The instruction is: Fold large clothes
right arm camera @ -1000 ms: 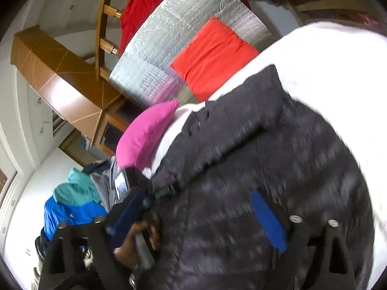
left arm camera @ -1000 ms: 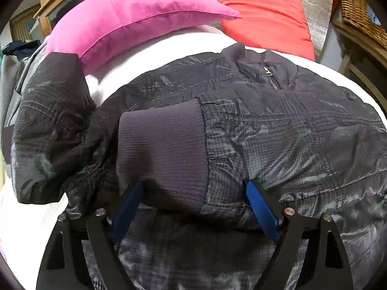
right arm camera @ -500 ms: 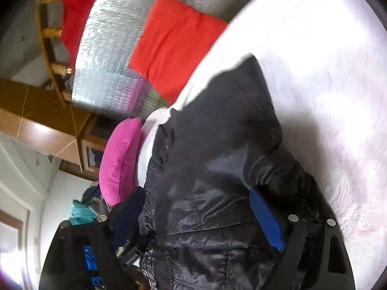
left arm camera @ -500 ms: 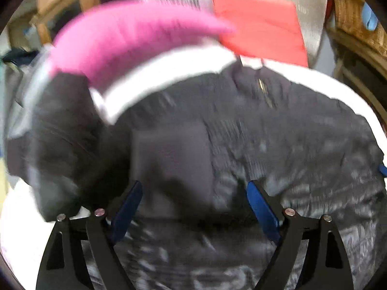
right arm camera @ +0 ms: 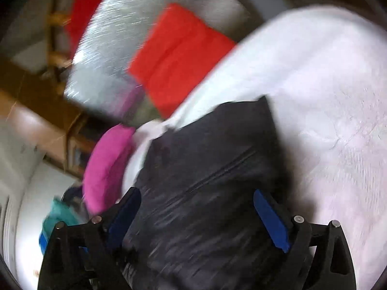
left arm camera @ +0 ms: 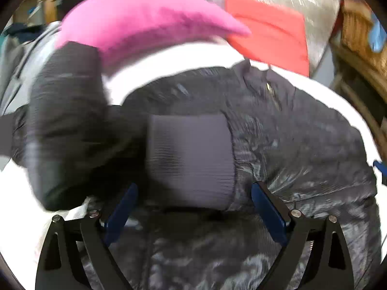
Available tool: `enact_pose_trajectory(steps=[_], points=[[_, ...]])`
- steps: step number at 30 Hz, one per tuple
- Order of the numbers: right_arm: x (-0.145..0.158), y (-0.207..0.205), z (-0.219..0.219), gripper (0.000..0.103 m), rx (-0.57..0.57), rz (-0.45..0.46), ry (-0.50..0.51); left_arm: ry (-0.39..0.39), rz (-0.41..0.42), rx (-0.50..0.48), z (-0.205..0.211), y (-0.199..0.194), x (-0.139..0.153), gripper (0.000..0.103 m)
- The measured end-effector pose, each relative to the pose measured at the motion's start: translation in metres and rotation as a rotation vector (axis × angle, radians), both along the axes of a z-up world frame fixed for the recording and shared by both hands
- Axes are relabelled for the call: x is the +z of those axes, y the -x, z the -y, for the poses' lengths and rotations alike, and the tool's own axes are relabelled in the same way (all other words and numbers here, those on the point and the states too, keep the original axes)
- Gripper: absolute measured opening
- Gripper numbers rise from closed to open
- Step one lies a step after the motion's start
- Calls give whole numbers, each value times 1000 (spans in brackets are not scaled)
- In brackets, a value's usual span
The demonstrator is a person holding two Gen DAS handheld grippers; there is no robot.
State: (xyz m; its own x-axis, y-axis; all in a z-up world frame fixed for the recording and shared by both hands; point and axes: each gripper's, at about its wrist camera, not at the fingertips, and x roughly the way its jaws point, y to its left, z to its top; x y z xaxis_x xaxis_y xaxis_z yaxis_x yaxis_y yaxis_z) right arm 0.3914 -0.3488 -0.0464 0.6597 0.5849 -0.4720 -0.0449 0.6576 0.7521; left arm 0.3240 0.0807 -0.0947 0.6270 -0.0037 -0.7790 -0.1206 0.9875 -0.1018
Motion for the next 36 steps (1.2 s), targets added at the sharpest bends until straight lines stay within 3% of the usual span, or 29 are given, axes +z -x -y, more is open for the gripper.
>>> enact_pose_trajectory(steps=[3, 5, 6, 11, 15, 18, 21, 31, 32, 33, 36], points=[[2, 16, -25, 103, 81, 38, 64, 90, 26, 45, -21, 25, 8, 95], [-25, 4, -34, 103, 83, -87, 156, 138, 26, 63, -34, 40, 12, 95], [-31, 4, -35, 102, 75, -105, 150, 159, 29, 73, -43, 48, 15, 95], [14, 59, -55, 102, 53, 69, 178, 216, 95, 163, -123, 89, 32, 95], [18, 125, -85, 102, 114, 156, 256, 362, 119, 370, -230, 103, 18, 95], [-2, 148, -103, 103, 125, 150, 299, 491, 109, 538, -305, 103, -4, 95], [-29, 155, -114, 102, 148, 105, 380, 600, 114, 634, -358, 96, -17, 94], [-43, 147, -112, 103, 167, 104, 366, 594, 133, 692, -412, 38, -30, 94], [-43, 148, -112, 103, 168, 105, 364, 573, 124, 703, -415, 35, -30, 82], [-44, 147, -114, 103, 169, 107, 361, 543, 89, 713, -416, 30, -33, 56], [-45, 147, -114, 103, 170, 111, 357, 489, 50, 709, -419, 21, -33, 27]])
